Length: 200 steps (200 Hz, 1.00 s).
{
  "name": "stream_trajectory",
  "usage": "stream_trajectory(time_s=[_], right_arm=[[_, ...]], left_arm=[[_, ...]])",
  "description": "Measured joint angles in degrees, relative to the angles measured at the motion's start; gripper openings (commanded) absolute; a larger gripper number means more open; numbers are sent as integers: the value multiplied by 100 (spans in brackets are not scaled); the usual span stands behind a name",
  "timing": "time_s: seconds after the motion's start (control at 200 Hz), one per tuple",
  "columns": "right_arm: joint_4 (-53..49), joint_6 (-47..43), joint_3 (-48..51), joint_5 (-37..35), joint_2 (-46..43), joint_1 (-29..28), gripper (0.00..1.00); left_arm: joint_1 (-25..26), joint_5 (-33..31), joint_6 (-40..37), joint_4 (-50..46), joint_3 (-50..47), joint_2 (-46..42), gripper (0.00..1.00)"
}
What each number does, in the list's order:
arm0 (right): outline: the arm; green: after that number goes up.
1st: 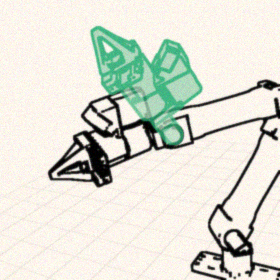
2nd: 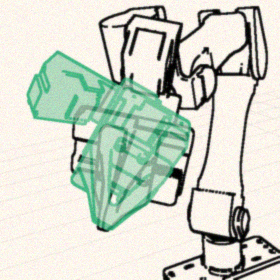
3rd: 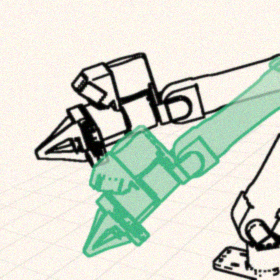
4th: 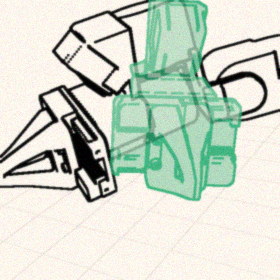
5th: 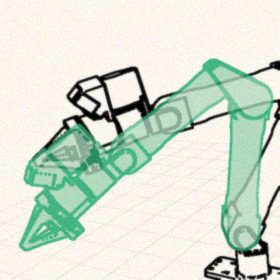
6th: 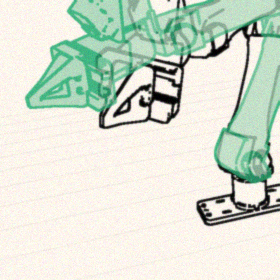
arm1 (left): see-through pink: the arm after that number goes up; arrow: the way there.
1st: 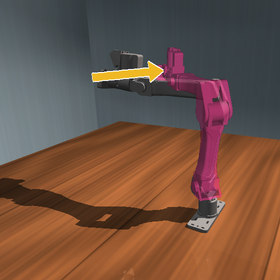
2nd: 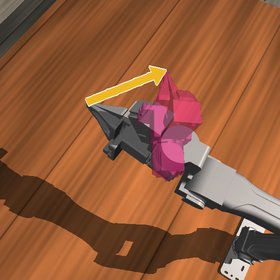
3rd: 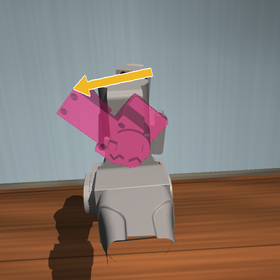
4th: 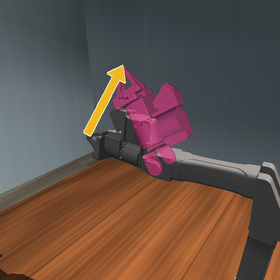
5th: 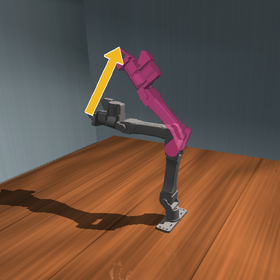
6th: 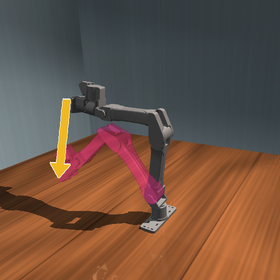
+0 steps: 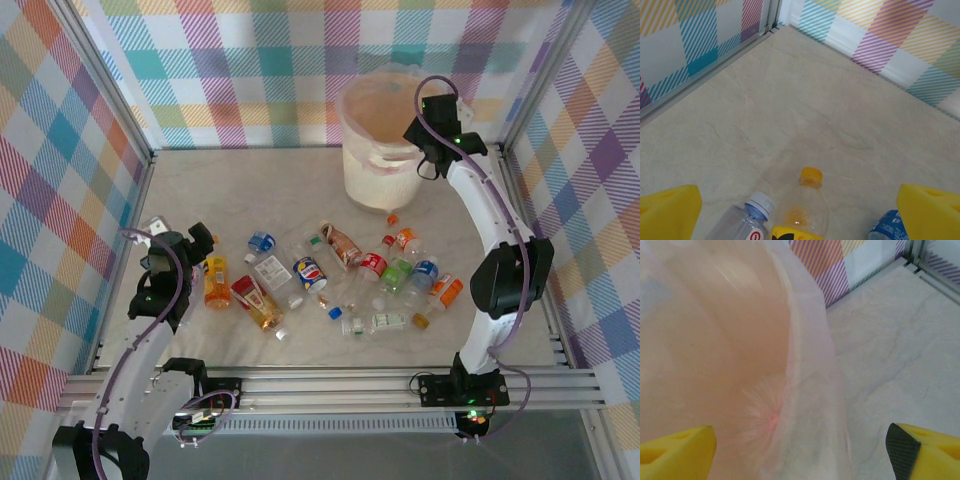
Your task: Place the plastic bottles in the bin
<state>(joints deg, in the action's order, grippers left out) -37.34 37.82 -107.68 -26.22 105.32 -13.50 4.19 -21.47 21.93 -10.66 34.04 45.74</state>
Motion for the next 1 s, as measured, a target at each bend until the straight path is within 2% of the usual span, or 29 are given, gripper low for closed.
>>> stream_trajectory(time_s=[0.35,0.525,0.77,1.0], right_arm=[[-155,-275,-188,743,4,-4,74],[-597,-466,-750,1169,245,-2,65],[-848,-579,-1067,1631,446,2,64],[-1082,-758,-1196,1976,470,2,58]], left_arm=[[0,-2,203,-149,35,208,100],[0,-24,271,-155,35,184,100],[0,-138,278,-195,35,37,100],[0,-229,315,-223,35,15,100]])
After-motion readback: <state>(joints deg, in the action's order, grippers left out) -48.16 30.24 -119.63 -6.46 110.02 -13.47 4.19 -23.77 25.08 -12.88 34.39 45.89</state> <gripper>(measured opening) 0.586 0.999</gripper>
